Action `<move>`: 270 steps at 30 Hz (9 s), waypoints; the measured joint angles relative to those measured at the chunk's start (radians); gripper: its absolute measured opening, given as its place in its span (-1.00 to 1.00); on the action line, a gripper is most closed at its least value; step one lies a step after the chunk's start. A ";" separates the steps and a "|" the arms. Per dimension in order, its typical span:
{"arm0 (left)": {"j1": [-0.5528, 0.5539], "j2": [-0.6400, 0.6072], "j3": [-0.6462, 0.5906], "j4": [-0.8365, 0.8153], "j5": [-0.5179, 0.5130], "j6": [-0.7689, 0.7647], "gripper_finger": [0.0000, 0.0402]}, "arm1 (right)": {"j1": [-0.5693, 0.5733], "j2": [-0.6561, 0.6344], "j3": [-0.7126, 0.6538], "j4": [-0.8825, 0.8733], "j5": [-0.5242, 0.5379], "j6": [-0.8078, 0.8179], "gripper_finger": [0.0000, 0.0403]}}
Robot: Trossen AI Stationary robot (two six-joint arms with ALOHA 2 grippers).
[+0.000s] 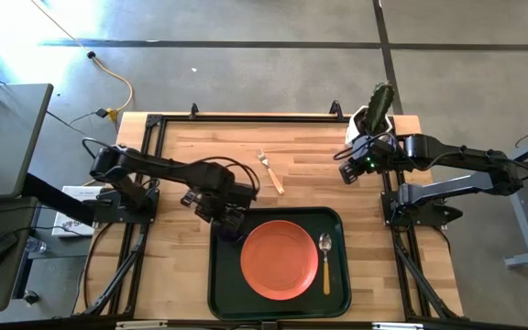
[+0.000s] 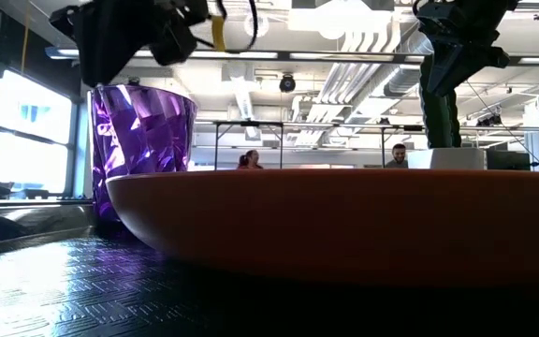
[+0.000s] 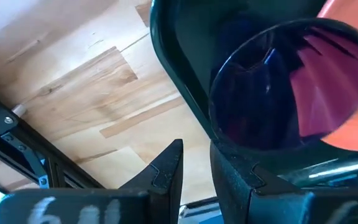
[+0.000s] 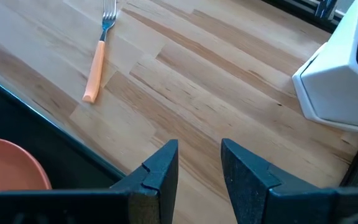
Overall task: Pick and place plate/cup/fork/spoon on tray
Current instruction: Put the orange fork on the black tray to the right of the yellow spoon
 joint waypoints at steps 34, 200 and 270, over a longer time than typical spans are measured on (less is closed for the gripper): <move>0.280 -0.439 0.000 0.099 -0.768 0.830 -0.64 | -0.006 0.000 0.000 0.810 0.082 -0.077 -0.23; 0.824 -0.438 -0.001 0.164 -0.650 1.082 -0.64 | 0.346 0.855 0.570 -0.153 0.111 0.811 -0.88; 0.824 -0.438 -0.001 0.164 -0.651 1.124 -0.64 | 0.965 1.077 0.467 -0.103 -0.148 1.533 -0.88</move>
